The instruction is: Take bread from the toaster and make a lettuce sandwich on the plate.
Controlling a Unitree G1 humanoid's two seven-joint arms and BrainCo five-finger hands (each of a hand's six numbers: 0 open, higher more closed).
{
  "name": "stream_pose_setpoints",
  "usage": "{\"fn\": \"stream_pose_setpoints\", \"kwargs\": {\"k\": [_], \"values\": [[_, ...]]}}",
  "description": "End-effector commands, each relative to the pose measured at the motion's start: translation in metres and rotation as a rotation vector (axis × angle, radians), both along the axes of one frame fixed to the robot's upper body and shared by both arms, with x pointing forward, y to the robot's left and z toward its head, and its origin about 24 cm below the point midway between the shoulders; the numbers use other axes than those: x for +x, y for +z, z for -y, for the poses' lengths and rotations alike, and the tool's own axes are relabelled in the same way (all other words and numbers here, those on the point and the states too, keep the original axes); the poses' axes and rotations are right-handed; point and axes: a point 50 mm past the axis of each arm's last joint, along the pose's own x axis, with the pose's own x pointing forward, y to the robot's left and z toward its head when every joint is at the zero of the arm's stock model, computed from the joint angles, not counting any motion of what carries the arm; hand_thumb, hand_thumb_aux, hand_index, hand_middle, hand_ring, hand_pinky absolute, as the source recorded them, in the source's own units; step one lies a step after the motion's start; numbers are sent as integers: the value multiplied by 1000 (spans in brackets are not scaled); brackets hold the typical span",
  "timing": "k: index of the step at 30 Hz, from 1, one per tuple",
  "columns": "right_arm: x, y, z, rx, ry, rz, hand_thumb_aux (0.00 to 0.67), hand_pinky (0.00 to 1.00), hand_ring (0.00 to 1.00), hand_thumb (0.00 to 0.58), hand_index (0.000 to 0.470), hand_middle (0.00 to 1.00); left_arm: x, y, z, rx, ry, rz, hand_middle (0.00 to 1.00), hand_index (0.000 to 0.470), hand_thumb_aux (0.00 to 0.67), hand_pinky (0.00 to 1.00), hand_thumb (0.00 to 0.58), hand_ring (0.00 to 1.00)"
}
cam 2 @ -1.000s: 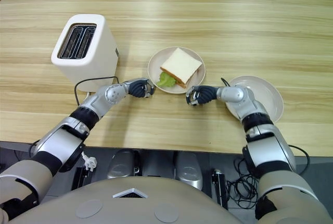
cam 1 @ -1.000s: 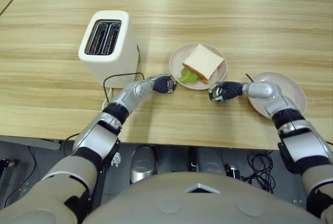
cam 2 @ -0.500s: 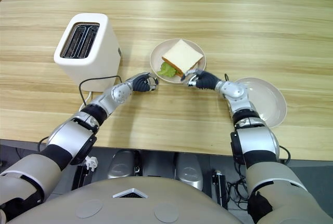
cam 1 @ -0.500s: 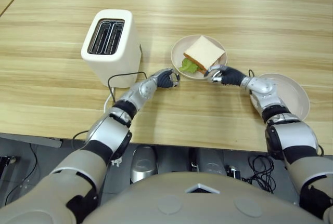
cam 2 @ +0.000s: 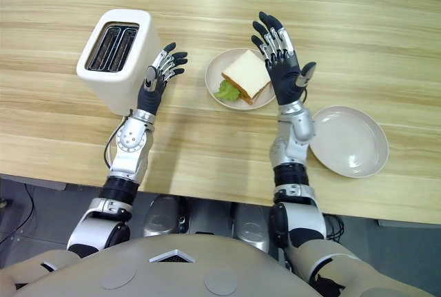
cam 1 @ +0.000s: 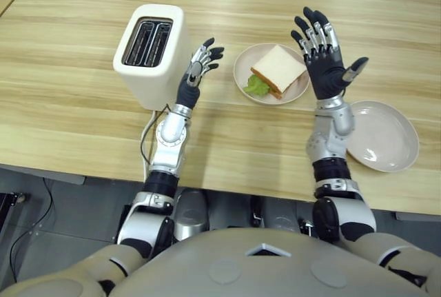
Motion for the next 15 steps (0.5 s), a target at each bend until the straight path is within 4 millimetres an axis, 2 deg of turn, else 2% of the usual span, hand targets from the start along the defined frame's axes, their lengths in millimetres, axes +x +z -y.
{"fn": "stream_pose_setpoints", "kwargs": {"k": [1, 4, 8, 15], "values": [[-2, 0, -3, 3, -96, 6, 0, 0, 0, 0, 0, 0, -8, 11, -7, -45, 62, 69, 0, 0, 0, 0, 0, 0], [-3, -1, -4, -11, -147, 9, 0, 0, 0, 0, 0, 0, -12, 16, -7, -16, 93, 128, 0, 0, 0, 0, 0, 0], [-3, -12, 5, -32, -229, -56, 0, 0, 0, 0, 0, 0, -12, 14, -7, 12, 124, 148, 0, 0, 0, 0, 0, 0], [-1, -11, 11, -55, -296, -47, 0, 0, 0, 0, 0, 0, -9, 8, -12, 45, 173, 143, 0, 0, 0, 0, 0, 0]]}}
